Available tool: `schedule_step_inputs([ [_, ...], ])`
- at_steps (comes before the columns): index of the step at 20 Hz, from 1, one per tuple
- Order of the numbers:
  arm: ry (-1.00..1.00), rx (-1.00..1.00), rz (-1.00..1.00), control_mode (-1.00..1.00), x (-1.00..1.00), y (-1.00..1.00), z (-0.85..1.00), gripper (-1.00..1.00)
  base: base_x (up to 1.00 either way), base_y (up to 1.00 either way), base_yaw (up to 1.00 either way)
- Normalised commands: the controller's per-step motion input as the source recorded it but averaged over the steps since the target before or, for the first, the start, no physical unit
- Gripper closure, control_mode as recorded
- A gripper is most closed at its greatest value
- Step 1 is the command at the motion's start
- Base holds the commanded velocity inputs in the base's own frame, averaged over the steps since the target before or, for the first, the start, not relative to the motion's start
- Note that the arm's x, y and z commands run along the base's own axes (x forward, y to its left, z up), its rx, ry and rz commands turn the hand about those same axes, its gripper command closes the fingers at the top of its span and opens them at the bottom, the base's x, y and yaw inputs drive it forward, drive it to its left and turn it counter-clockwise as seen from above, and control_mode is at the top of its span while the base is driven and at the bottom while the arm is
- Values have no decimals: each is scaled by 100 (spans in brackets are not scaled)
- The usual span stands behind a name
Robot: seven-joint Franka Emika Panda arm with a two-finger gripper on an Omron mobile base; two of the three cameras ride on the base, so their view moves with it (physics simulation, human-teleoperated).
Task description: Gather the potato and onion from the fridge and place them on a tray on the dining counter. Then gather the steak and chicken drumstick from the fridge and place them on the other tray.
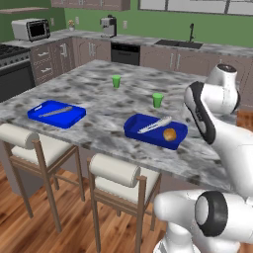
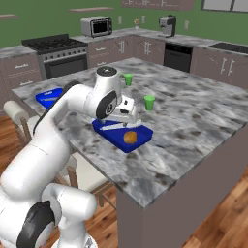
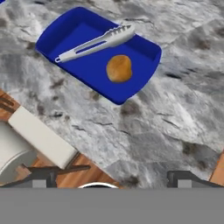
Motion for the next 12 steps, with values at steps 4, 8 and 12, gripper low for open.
schedule_step_inputs([
  [4, -7, 0, -1, -100, -100, 50, 36, -100, 0, 0, 0],
  [8, -25, -4, -2, -100, -87, 66, 37, -100, 0, 0, 0],
  [12, -11, -5, -10, -100, -56, 36, 81, -100, 0, 0, 0],
])
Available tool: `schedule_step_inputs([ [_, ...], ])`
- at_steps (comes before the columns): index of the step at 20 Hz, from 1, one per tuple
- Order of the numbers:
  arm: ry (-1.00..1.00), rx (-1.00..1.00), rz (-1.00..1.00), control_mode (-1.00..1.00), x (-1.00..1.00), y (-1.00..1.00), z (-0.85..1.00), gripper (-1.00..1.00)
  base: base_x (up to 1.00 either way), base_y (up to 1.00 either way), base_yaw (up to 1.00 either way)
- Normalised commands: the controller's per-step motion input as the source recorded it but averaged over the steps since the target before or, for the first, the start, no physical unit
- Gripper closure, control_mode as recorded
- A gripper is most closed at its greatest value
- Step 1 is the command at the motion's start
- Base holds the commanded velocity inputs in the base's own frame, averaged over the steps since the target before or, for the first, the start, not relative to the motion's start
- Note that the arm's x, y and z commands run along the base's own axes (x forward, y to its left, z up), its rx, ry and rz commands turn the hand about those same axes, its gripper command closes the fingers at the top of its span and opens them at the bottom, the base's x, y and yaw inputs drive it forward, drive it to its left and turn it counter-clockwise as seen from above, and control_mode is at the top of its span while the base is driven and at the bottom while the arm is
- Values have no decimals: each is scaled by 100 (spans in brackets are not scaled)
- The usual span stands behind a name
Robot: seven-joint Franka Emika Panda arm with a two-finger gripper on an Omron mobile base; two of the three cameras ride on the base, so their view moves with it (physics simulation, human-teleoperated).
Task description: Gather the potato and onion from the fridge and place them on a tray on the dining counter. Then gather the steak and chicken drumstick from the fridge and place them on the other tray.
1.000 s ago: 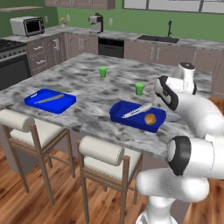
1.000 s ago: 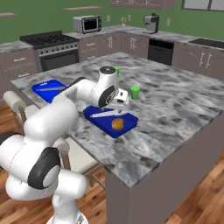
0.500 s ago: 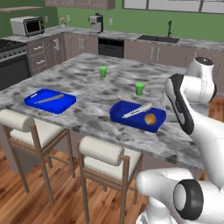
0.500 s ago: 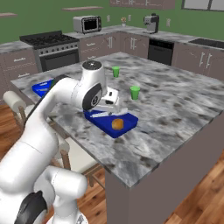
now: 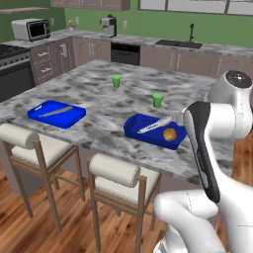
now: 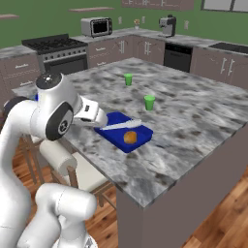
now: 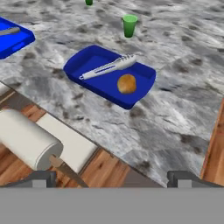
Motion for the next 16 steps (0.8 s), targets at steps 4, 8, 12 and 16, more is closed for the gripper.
schedule_step_inputs([
  [4, -7, 2, -12, -100, -85, 2, 64, -100, 0, 0, 0],
  [8, -8, 6, -10, -100, -98, 1, 27, -100, 0, 0, 0],
  [12, -1, 0, -2, 100, -56, 11, 47, -100, 0, 1, -1],
  [16, 0, 0, 0, 100, 0, 0, 0, -100, 11, 1, -8],
])
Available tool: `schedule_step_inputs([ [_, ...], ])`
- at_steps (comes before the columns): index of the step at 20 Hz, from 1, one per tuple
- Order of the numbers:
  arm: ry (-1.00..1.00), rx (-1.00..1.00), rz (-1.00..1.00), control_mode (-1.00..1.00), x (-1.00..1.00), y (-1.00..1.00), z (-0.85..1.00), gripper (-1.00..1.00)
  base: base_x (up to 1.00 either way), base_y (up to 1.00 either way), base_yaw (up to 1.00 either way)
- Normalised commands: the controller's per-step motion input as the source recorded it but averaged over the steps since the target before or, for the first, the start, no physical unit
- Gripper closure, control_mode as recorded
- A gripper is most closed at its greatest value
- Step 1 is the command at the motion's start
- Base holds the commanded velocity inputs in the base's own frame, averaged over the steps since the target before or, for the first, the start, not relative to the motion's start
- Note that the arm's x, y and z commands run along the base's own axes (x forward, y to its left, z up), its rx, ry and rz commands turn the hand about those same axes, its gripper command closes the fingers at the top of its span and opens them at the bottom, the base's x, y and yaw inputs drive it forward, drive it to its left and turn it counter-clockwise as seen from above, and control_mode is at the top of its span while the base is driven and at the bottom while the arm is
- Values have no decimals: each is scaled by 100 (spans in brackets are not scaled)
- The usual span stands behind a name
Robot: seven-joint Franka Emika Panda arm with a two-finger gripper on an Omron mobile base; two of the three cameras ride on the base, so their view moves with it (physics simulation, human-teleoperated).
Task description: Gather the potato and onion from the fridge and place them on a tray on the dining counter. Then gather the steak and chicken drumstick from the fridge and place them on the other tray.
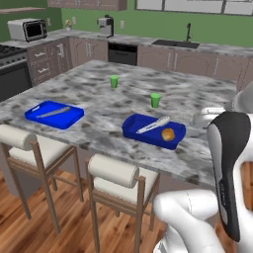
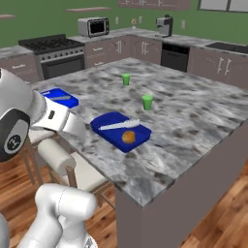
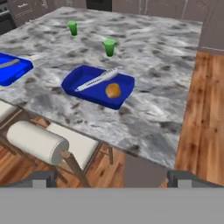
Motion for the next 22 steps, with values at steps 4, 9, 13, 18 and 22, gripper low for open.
schedule_step_inputs([
  [4, 0, 0, 0, 100, 0, 0, 0, -100, 9, 0, -67],
  [9, 0, 0, 0, 100, 0, 0, 0, -100, 0, 0, -100],
  [13, 0, 0, 0, 100, 0, 0, 0, -100, 0, 0, -100],
  [18, 0, 0, 0, 100, 0, 0, 0, -100, 0, 0, -100],
  [22, 0, 0, 0, 100, 0, 0, 0, -100, 0, 0, -100],
])
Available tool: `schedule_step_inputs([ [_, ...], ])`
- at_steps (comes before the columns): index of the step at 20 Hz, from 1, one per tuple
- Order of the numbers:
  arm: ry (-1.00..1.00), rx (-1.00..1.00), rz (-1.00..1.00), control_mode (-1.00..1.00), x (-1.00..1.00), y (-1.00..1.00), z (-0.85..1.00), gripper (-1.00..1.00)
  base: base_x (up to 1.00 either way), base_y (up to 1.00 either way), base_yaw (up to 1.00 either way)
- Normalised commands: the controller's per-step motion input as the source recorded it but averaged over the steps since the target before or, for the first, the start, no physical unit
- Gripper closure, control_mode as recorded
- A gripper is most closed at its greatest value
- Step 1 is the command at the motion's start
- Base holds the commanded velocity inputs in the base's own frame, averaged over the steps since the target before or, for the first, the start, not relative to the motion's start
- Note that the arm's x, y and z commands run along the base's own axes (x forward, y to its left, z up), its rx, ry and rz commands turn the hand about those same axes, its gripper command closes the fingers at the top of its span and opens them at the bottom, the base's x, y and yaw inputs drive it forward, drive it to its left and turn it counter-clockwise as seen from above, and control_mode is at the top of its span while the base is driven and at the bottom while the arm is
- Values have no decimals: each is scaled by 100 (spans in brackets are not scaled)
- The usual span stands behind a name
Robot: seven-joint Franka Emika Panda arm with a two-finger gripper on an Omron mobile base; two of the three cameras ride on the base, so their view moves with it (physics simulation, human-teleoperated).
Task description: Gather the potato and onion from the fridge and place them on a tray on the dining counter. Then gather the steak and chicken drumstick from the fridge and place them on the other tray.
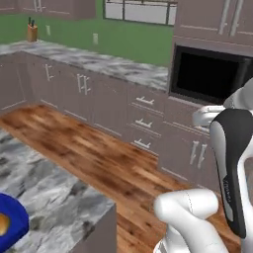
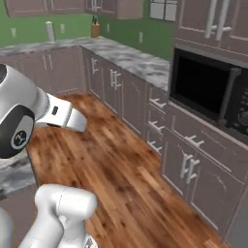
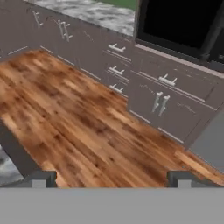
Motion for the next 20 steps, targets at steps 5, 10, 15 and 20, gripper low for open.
schedule_step_inputs([
  [5, 0, 0, 0, 100, 0, 0, 0, -100, 0, 0, -100],
  [10, 0, 0, 0, 100, 0, 0, 0, -100, 0, 0, -100],
  [15, 0, 0, 0, 100, 0, 0, 0, -100, 34, 56, -81],
  [20, 0, 0, 0, 100, 0, 0, 0, -100, 91, 52, -29],
])
